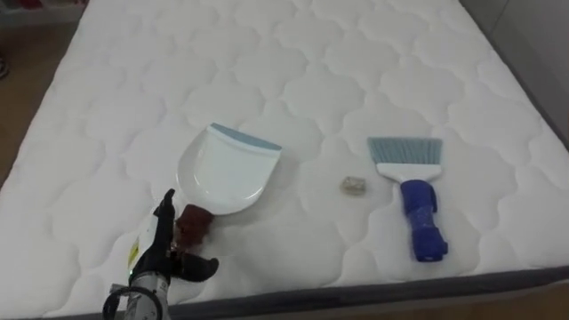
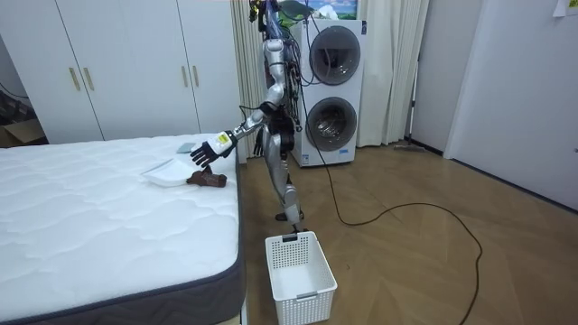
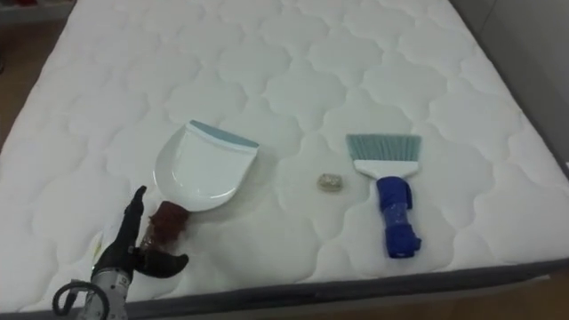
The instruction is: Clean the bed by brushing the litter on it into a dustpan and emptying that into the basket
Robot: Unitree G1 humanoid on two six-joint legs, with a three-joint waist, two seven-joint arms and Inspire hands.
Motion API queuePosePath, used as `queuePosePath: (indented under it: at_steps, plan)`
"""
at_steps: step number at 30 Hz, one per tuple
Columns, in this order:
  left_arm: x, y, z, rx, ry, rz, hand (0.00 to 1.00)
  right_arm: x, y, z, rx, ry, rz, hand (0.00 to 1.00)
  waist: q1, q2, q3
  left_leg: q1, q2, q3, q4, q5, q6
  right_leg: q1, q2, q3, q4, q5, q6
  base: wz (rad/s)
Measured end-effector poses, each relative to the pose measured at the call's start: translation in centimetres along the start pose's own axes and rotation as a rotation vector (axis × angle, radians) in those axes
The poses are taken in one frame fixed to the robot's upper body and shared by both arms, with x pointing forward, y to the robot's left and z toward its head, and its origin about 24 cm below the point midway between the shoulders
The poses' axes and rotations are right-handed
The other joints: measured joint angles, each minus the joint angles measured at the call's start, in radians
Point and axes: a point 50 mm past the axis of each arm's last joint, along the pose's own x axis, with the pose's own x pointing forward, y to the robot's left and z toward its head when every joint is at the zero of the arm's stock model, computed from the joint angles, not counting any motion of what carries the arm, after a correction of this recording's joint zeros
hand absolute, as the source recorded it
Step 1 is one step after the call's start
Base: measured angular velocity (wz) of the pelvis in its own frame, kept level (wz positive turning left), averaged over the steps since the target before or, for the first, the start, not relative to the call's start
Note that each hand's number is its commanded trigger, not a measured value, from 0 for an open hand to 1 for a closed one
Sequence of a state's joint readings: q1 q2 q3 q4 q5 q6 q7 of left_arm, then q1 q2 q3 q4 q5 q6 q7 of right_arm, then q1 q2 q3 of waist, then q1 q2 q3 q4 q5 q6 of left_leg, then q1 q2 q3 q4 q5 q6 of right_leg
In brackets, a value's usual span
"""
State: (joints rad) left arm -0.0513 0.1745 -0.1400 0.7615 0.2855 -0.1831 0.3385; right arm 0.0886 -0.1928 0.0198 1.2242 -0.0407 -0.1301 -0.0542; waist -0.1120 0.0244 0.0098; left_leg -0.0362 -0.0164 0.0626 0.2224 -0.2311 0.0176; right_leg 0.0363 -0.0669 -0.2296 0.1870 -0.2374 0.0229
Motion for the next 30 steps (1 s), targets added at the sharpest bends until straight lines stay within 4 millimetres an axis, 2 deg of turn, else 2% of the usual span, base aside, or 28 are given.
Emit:
queuePosePath:
  at_steps: [7, 12, 15, 16, 17, 18, 19, 20, 21, 22, 23, 25, 26, 30]
  plan:
    - [0.5, 0.1, -0.2, -0.041, 0.04, 0.013, 0.0, 0.0, -0.2, -0.3, -0.003, 0.016, -0.015, 0.0, 0.0, 0.01, -0.0015, -0.013, 0.0, -0.007, -0.001, 0.001, 0.0, -0.015, 0.0, 0.001, 0.0, 0.001, 0.0, 0.0]
    - [0.5, 0.1, -0.3, -0.04, 0.046, 0.013, 0.0, 0.2, -0.2, 0.7, -0.009, -0.007, -0.02, 0.0, 0.006, 0.012, -0.0022, -0.026, 0.003, -0.014, -0.002, 0.002, 0.0, -0.043, 0.001, 0.003, 0.014, 0.001, 0.0, -0.08]
    - [0.9, 0.1, -0.3, -0.032, 0.058, 0.011, 0.0, 0.4, -0.2, 1.4, -0.018, -0.02, -0.023, 0.0, 0.003, 0.012, -0.0021, -0.041, 0.005, -0.026, 0.0, 0.003, -0.002, -0.066, 0.001, -0.013, 0.04, 0.001, 0.0, -0.03]
    - [1.4, 0.2, 0.3, -0.032, 0.048, 0.014, 0.0, 0.5, -0.2, 1.6, -0.022, -0.023, -0.027, 0.0, 0.005, 0.014, 0.0012, -0.046, 0.011, -0.059, -0.003, 0.006, 0.0, -0.103, 0.0, -0.025, 0.084, -0.001, -0.002, -0.09]
    - [1.8, 0.3, 0.7, -0.031, 0.043, 0.025, 0.0, 0.6, -0.2, 2.1, -0.009, -0.034, -0.035, 0.0, 0.017, 0.024, 0.0122, -0.045, 0.027, -0.16, -0.009, 0.011, -0.001, -0.187, 0.005, -0.014, 0.2, -0.021, -0.017, -0.32]
    - [1.9, 0.5, 0.7, -0.028, 0.045, 0.039, 0.0, 0.6, -0.2, 2.6, -0.006, -0.049, -0.043, 0.0, 0.025, 0.027, 0.0143, -0.049, 0.032, -0.205, -0.005, 0.011, -0.002, -0.228, 0.024, 0.011, 0.189, -0.022, -0.033, -0.87]
    - [2.1, 1.5, 0.1, -0.021, 0.069, 0.079, 0.0, 0.9, 0.0, 4.4, -0.02, -0.098, -0.042, 0.0, 0.023, 0.012, 0.0132, -0.082, 0.037, -0.23, 0.023, 0.006, -0.01, -0.315, 0.053, 0.053, 0.101, 0.034, -0.083, -0.63]
    - [2.3, 1.8, -0.2, -0.024, 0.097, 0.091, 0.0, 1.0, -0.2, 5.2, -0.042, -0.129, -0.056, 0.0, -0.01, 0.023, 0.0223, -0.115, 0.044, -0.224, 0.061, -0.014, -0.038, -0.336, 0.053, 0.007, 0.072, 0.167, -0.094, -0.27]
    - [2.5, 1.8, -0.1, -0.022, 0.096, 0.087, 0.0, 0.9, -0.3, 5.0, -0.043, -0.127, -0.064, 0.0, -0.028, 0.025, 0.021, -0.123, 0.049, -0.193, 0.062, -0.016, -0.043, -0.33, 0.054, -0.008, 0.066, 0.168, -0.097, 0.39]
    - [2.8, 1.7, 0.4, -0.022, 0.085, 0.086, 0.0, 0.9, -0.2, 4.4, -0.047, -0.102, -0.077, 0.0, -0.039, 0.022, 0.0228, -0.13, 0.063, -0.115, 0.052, -0.008, -0.053, -0.328, 0.052, -0.02, 0.071, 0.168, -0.097, 0.54]
    - [3.1, 1.9, 1.0, -0.024, 0.067, 0.093, 0.0, 0.9, -0.2, 3.9, -0.052, -0.074, -0.077, 0.0, -0.049, 0.018, 0.025, -0.134, 0.075, -0.042, 0.027, 0.007, -0.047, -0.324, 0.051, -0.016, 0.072, 0.168, -0.097, 0.52]
    - [3.7, 2.0, 2.1, -0.023, 0.03, 0.103, 0.0, 0.8, -0.1, 2.9, -0.054, -0.045, -0.072, 0.0, -0.048, 0.014, 0.0252, -0.129, 0.08, 0.015, 0.007, 0.02, -0.034, -0.328, 0.048, -0.012, 0.076, 0.164, -0.091, 0.47]
    - [3.7, 2.0, 2.4, -0.017, 0.017, 0.113, 0.0, 0.8, -0.1, 2.9, -0.055, -0.041, -0.071, 0.0, -0.04, 0.008, 0.0262, -0.129, 0.072, 0.018, 0.008, 0.024, -0.03, -0.33, 0.041, -0.01, 0.083, 0.159, -0.085, 0.21]
    - [3.6, 1.9, 2.3, -0.016, 0.021, 0.119, 0.0, 0.9, 0.1, 3.5, -0.068, -0.058, -0.06, 0.0, -0.022, 0.007, 0.0263, -0.131, 0.045, 0.028, 0.013, 0.03, -0.019, -0.329, 0.025, -0.007, 0.089, 0.15, -0.076, 0.02]
